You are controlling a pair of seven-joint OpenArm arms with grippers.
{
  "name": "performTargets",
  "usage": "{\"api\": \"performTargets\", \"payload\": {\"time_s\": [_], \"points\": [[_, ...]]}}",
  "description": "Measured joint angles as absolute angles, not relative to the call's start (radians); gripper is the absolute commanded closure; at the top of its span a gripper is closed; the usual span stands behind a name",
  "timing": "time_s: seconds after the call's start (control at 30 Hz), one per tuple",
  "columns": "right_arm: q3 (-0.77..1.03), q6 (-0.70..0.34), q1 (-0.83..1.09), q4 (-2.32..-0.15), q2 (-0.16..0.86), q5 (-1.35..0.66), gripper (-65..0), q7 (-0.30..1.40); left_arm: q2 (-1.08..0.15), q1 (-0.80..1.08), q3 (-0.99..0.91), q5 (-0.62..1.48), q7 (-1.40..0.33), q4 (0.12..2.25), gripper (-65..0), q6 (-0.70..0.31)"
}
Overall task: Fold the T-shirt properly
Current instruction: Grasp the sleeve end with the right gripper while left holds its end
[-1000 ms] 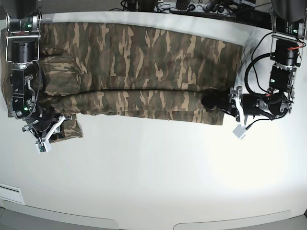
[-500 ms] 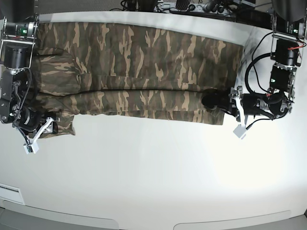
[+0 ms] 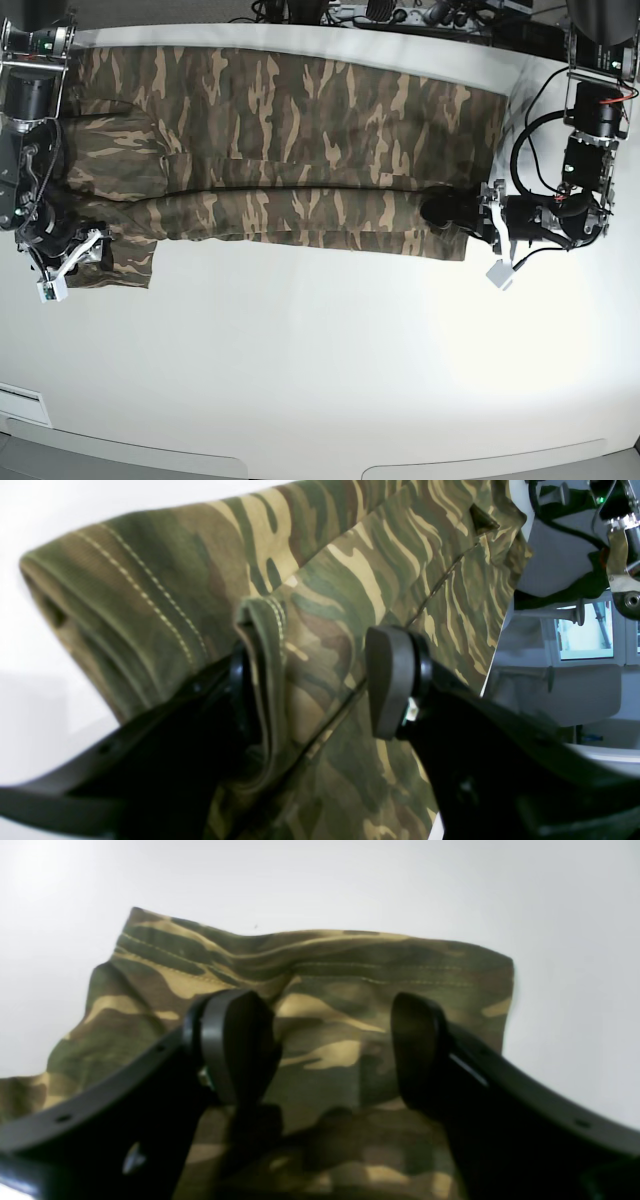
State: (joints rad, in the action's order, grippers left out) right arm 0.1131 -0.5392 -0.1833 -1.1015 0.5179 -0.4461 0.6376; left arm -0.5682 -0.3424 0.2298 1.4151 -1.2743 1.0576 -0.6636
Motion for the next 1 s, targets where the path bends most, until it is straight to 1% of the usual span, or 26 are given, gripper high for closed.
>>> {"api": "performTargets", "payload": {"time_s": [0.03, 0.07, 0.2, 0.23, 0.47, 0.57, 0.77, 0.8, 0.93, 1.0], "points": [[0.113, -0.535, -0.181, -1.102, 0.518, -0.446, -36.9, 0.638, -0.568, -0.343, 0.23, 1.415, -1.274, 1.058, -33.1, -0.664], [0.113, -0.535, -0.181, -1.102, 0.518, -0.447, -31.0, 0.641, -0.568, -0.343, 0.23, 1.415, -1.274, 1.058, -33.1, -0.664], [0.113, -0.535, -0.181, -1.102, 0.521, -0.448, -5.4, 0.643, -0.568, -0.342, 0.23, 1.415, -1.275, 1.058, -33.1, -0.664], [0.113, -0.533, -0.181, -1.102, 0.521, -0.456, 0.0, 0.643, -0.568, -0.342, 0.23, 1.415, -1.275, 1.058, -33.1, -0.664], [0.113, -0.523, -0.19, -1.102, 0.521, -0.454, 0.0, 0.648, -0.568, -0.341, 0.23, 1.417, -1.274, 1.058, -33.1, -0.664], [0.113, -0.512, -0.193, -1.131, 0.521, -0.481, 0.0, 0.688, -0.568, -0.341, 0.23, 1.417, -1.274, 1.058, -33.1, -0.664], [0.108, -0.566, -0.174, -1.29, 0.549, -0.592, 0.0, 0.899, -0.568, -0.34, 0.23, 1.417, -1.275, 1.058, -33.1, -0.664], [0.106, -0.588, -0.17, -1.319, 0.553, -0.616, 0.0, 0.923, -0.568, -0.34, 0.23, 1.417, -1.275, 1.058, -33.1, -0.664], [0.109, -0.593, -0.149, -1.404, 0.577, -0.684, 0.0, 0.944, -0.568, -0.34, 0.23, 1.418, -1.272, 1.058, -33.1, -0.664], [0.124, -0.637, -0.129, -1.443, 0.593, -0.718, 0.0, 0.945, -0.568, -0.34, 0.23, 1.417, -1.269, 1.058, -33.1, -0.664]]}}
